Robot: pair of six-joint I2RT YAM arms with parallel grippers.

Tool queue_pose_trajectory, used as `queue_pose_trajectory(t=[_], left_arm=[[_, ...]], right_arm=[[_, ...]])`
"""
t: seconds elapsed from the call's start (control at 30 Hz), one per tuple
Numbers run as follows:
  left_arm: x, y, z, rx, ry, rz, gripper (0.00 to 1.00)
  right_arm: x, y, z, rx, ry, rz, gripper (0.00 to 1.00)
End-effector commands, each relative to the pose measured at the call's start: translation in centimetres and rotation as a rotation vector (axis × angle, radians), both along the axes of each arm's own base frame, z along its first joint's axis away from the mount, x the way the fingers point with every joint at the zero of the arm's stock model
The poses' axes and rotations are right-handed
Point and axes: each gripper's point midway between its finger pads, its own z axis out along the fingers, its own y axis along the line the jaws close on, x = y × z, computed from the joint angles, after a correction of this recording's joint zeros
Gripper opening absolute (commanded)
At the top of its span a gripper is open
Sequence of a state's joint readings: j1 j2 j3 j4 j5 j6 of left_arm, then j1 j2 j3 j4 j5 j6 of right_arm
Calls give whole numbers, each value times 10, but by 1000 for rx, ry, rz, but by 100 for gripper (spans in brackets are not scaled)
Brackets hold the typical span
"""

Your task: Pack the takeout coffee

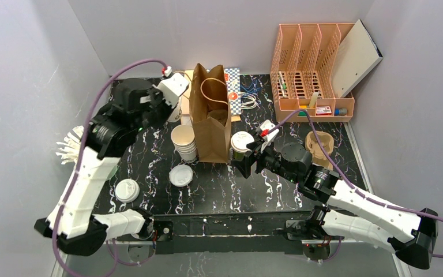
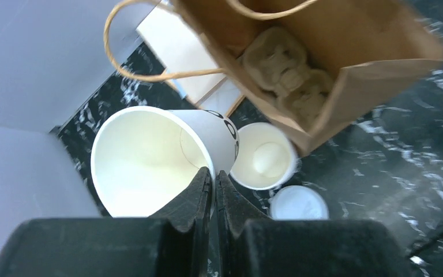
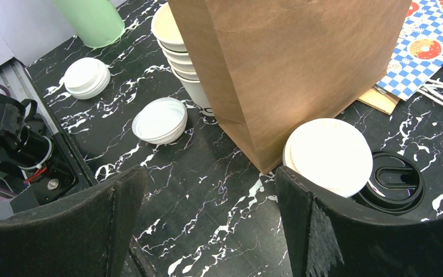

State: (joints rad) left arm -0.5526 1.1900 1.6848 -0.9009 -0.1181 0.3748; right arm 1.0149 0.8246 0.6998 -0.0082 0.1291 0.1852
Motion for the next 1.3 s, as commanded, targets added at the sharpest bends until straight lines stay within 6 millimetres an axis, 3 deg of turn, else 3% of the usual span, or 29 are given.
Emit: queue_pose_trajectory(t=[0.0, 0.1, 0.23, 0.43, 0.67, 0.93, 1.07, 1.17, 1.27], left_arm=[[-54, -29, 23, -199, 29, -231, 0], [-84, -44, 25, -288, 88, -352, 0], [-105, -30, 29, -330, 88, -313, 0], [-130, -36, 7, -390, 232, -340, 0], [-136, -77, -24, -579, 382, -433, 0], [-123, -100, -56, -669, 402, -417, 0], [-137, -126, -93, -589, 432, -412, 0], [-149, -152, -129, -417, 403, -400, 0], [-154, -172, -152, -264, 314, -365, 0]], right_arm=[[4, -1, 41, 79, -73, -17, 91], [5, -4, 42, 91, -70, -33, 92], [3, -7, 43, 107, -63, -39, 92], [5, -18, 43, 124, -53, -89, 92], [22, -43, 41, 122, -23, -266, 92], [29, -68, 41, 144, -4, -397, 92], [30, -72, 40, 157, -5, -419, 92], [32, -69, 35, 155, 0, -422, 92], [33, -66, 32, 146, 6, -420, 92]])
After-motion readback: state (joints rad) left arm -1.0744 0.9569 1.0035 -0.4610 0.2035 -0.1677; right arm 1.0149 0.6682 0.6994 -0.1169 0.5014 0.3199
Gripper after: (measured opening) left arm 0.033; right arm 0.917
